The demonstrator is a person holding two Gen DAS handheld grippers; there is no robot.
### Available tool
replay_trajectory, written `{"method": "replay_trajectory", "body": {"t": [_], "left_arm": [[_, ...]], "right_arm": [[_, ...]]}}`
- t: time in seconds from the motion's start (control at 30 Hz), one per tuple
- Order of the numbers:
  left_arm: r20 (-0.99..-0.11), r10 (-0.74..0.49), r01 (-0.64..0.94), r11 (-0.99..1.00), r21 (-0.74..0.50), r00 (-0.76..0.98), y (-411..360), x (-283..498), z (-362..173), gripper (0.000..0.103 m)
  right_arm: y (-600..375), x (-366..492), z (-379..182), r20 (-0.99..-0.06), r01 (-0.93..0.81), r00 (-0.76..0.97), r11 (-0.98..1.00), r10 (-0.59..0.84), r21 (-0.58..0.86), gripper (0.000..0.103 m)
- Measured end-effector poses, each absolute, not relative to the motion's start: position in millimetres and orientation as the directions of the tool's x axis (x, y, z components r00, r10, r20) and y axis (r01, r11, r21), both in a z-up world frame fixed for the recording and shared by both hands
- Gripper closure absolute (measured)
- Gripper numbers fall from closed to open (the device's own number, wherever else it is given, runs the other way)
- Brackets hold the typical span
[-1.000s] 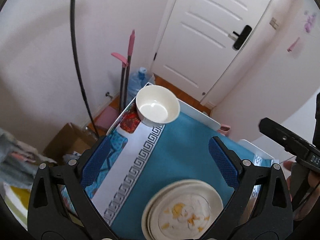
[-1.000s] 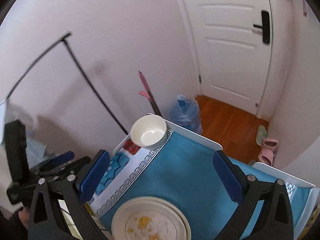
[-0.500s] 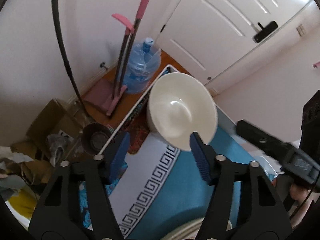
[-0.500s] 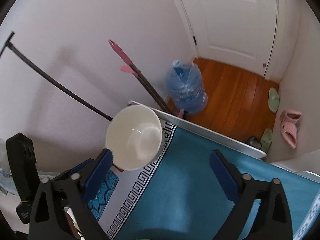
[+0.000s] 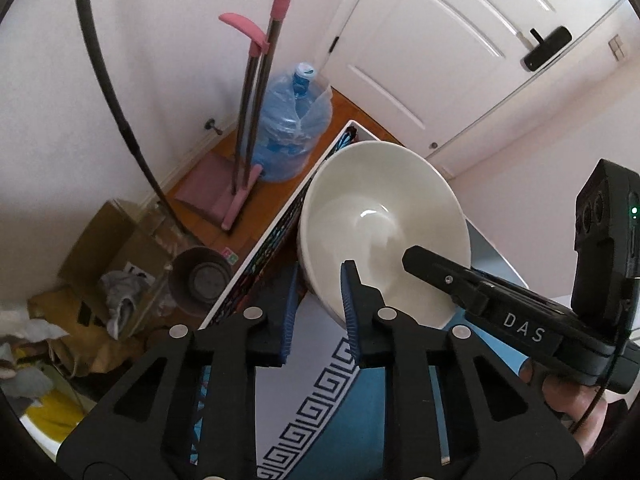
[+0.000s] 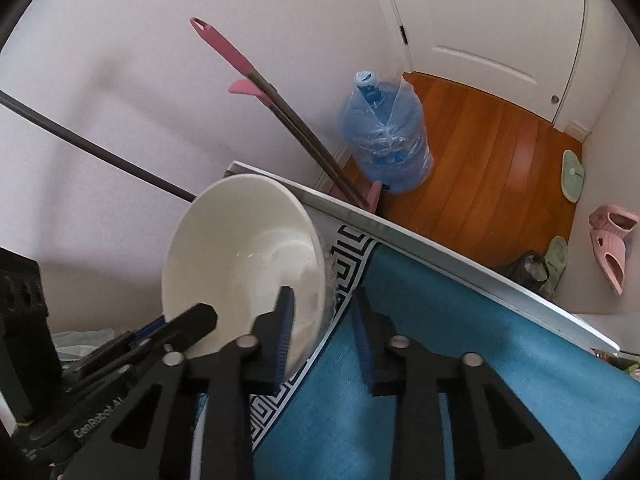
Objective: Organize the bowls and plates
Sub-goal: 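Lift the white bowl and carry it over the cream bowl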
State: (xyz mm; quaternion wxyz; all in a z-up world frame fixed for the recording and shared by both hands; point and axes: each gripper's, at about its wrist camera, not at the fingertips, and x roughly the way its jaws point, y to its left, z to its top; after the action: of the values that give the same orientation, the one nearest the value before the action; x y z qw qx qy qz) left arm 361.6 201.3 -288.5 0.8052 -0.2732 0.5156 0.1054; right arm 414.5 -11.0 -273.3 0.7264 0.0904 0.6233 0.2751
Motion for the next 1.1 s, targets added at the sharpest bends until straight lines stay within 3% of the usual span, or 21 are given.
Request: {"method": "replay_trajectory", "body": {"t": [0.6,1.1], "left_arm": [[-0.865,-0.089,-0.393,0.864,-0.313,0.494,189.3,356.9,-262.6,0.085],[-0.780,-0.128,-0.202,0.929,-0.311,0.613,71.3,301.3,-154.1,0.085]], "right_arm": [[-17.7,401.6,-247.0,-0.849,-0.314,0.161,0.841,0.504,0.440,0.086],[-138.2,312.3,-140.9,-0.782,-0.227,0.370,0.865,0.501,0.447,0.086]]}}
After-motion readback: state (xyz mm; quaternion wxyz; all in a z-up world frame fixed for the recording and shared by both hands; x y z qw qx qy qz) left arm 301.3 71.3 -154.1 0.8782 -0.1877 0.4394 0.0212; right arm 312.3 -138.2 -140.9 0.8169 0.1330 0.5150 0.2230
